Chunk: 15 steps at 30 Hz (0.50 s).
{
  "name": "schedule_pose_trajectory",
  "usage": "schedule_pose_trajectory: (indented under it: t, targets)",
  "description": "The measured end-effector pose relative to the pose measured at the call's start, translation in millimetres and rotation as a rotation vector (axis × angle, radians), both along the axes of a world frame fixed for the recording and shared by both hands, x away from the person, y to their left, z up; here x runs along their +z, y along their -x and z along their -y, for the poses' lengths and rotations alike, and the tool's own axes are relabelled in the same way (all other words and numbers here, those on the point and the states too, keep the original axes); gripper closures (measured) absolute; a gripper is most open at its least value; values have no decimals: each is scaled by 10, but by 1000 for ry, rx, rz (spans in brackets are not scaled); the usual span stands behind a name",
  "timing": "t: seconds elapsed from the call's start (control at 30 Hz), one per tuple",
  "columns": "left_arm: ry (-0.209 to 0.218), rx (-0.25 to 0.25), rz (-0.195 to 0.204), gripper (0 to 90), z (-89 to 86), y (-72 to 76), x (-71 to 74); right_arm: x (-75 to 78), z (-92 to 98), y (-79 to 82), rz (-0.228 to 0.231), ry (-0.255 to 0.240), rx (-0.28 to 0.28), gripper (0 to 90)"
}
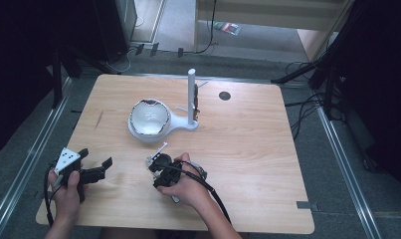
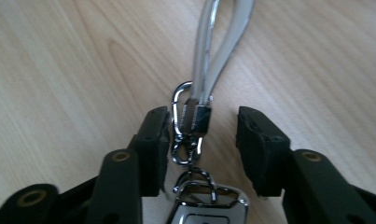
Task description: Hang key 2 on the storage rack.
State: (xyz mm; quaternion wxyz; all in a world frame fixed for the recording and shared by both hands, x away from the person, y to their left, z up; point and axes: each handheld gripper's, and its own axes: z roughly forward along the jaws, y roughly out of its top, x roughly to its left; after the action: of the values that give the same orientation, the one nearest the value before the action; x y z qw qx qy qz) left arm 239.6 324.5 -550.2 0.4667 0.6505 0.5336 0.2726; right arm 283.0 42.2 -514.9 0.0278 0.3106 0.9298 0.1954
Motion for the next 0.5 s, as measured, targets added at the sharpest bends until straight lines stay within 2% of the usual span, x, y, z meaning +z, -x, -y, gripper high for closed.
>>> schedule_pose_trajectory:
  t: [0.17,0.33,0.5]
  targets:
    - [0,0,0,12,0,0,0,-7,-12,10,-15,-4,13,633]
    - [0,0,0,12,0,0,0,-7,-18,10,9,1,12,728]
    - [0,0,0,12,0,-1,0,-10,-21,21,13,4,20,754]
